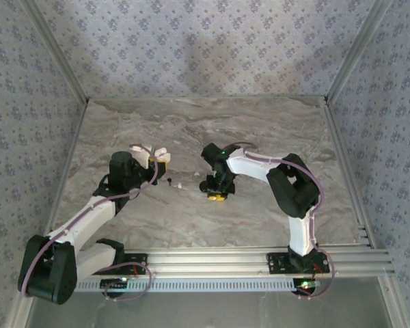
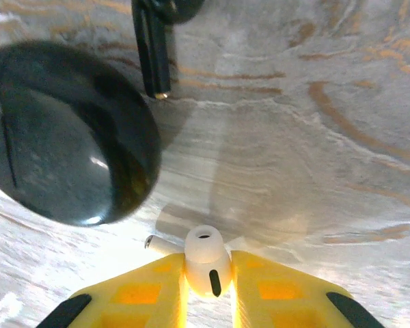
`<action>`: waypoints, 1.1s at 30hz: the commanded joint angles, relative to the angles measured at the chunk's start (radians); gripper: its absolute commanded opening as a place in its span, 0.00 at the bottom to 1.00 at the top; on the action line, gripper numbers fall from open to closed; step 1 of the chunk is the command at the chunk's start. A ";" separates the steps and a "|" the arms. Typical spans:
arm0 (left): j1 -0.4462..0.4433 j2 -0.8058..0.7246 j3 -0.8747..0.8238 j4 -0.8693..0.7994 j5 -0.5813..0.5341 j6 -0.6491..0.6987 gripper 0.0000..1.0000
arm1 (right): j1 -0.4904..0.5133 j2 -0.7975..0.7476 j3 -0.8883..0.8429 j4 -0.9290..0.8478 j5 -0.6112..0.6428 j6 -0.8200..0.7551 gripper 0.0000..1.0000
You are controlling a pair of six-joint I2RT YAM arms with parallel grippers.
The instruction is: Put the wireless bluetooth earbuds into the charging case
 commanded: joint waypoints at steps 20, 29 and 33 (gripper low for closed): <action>0.006 0.001 0.084 -0.079 0.069 0.062 0.16 | -0.059 0.112 0.151 -0.449 0.202 -1.008 0.25; 0.005 0.002 0.092 -0.093 0.068 0.075 0.16 | -0.062 0.168 0.212 -0.443 0.220 -1.026 0.30; 0.005 0.004 0.093 -0.092 0.065 0.072 0.16 | -0.085 0.069 0.207 -0.408 0.139 -0.933 0.40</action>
